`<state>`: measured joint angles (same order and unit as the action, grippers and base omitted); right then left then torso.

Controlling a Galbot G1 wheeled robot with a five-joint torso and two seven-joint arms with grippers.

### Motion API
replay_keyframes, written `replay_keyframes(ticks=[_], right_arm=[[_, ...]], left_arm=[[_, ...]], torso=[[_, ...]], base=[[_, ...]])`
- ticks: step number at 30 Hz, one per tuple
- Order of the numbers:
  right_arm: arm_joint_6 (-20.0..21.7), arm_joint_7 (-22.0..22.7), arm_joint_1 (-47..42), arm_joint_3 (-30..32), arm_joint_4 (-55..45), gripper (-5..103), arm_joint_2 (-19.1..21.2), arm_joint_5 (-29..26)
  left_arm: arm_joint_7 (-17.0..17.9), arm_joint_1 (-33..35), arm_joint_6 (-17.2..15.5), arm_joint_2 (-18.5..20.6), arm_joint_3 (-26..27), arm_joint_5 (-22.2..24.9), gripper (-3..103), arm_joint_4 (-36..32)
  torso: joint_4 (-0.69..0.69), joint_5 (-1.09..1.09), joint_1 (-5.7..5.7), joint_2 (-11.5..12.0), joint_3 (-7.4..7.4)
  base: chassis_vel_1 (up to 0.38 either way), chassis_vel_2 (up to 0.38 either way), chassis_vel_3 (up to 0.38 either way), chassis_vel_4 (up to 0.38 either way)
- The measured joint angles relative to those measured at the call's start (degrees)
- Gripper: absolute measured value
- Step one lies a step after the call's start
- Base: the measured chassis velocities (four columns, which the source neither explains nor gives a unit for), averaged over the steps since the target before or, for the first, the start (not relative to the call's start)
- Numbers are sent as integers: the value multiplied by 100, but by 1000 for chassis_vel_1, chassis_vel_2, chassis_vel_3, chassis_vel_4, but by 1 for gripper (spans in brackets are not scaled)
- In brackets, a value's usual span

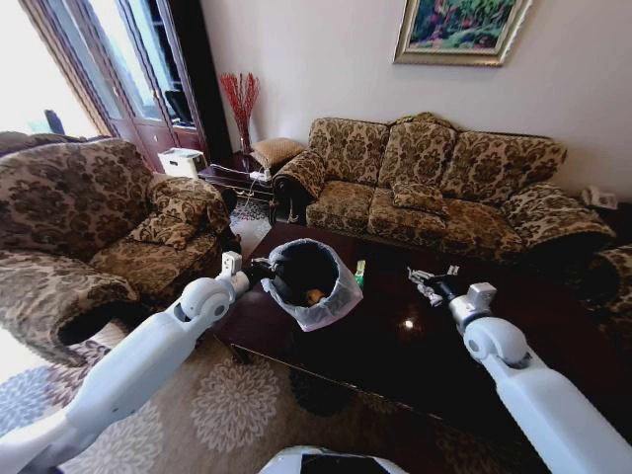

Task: Move to the front of the table and place the trash on the table into the trash bin.

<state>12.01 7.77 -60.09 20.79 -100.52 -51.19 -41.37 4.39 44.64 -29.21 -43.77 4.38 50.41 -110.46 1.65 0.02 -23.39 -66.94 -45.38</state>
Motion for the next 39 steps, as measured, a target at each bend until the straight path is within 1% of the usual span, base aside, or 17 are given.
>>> replay_keyframes(ticks=[1,5,6,9,11,13,14,16,17,18,19,22,28,34,36,37,39], right_arm=[[0,0,0,0,0,100,0,0],[-270,-243,659,-696,1063,100,-452,-67],[-270,-243,659,-696,1063,100,-452,-67],[-473,-488,1192,-1083,1899,100,-860,-9],[-501,-517,1342,-1164,2132,100,-971,9],[-596,-559,1813,-1398,2797,100,-1285,76],[-596,-559,1813,-1398,2797,100,-1285,76],[-689,-563,2271,-1489,3673,100,-1648,327],[-751,-563,2424,-1486,4043,100,-1810,464],[-751,-563,2424,-1486,4043,100,-1810,464],[-752,-562,2570,-1435,4426,100,-1985,571],[-476,-518,2742,-1288,4951,100,-2314,515],[-402,-598,2764,-1198,5406,100,-2557,575],[-507,-864,2859,-846,6056,102,-2817,898],[-561,-982,2900,-786,6211,95,-2865,927],[-561,-982,2900,-786,6211,95,-2865,927],[-618,-1109,2919,-760,6297,88,-2907,943]], left_arm=[[0,0,0,0,0,0,2,0],[80,53,20,44,27,-127,2,88],[80,53,20,44,27,-127,2,88],[190,123,115,111,79,-462,2,247],[227,133,121,115,89,-496,2,269],[343,152,137,138,126,-520,2,289],[343,152,137,138,126,-520,2,289],[431,180,145,210,164,-495,2,278],[448,193,145,252,178,-473,2,262],[448,193,145,252,178,-473,2,262],[460,205,145,297,198,-446,2,239],[497,236,146,396,270,-365,2,167],[508,247,143,492,285,-320,2,136],[506,215,122,631,288,-249,2,63],[503,190,109,660,285,-224,2,28],[503,190,109,660,285,-224,2,28],[492,172,94,675,269,-196,2,-15]], torso=[[0,0,0,0,0],[6,-2,-2,0,-1],[6,-2,-2,0,-1],[13,-4,-4,1,-2],[13,-3,-4,1,-2],[12,-4,-4,1,-2],[12,-4,-4,1,-2],[4,-6,-4,1,-2],[4,-4,-4,1,-2],[4,-4,-4,1,-2],[5,-2,-4,1,-2],[6,-5,-4,1,-2],[7,-5,-3,1,-1],[6,-2,-4,1,-1],[7,-3,-4,1,-1],[7,-3,-4,1,-1],[6,-4,-3,1,-1]], base=[[0,0,0,0],[9,11,26,25],[19,61,58,44],[42,63,43,45],[35,59,30,26],[0,0,0,0],[0,0,0,0],[0,0,0,0],[0,0,0,0],[0,0,0,0],[0,0,0,0],[0,0,0,0],[0,0,0,0],[0,0,0,0],[0,0,0,0],[0,0,0,0],[0,0,0,0]])
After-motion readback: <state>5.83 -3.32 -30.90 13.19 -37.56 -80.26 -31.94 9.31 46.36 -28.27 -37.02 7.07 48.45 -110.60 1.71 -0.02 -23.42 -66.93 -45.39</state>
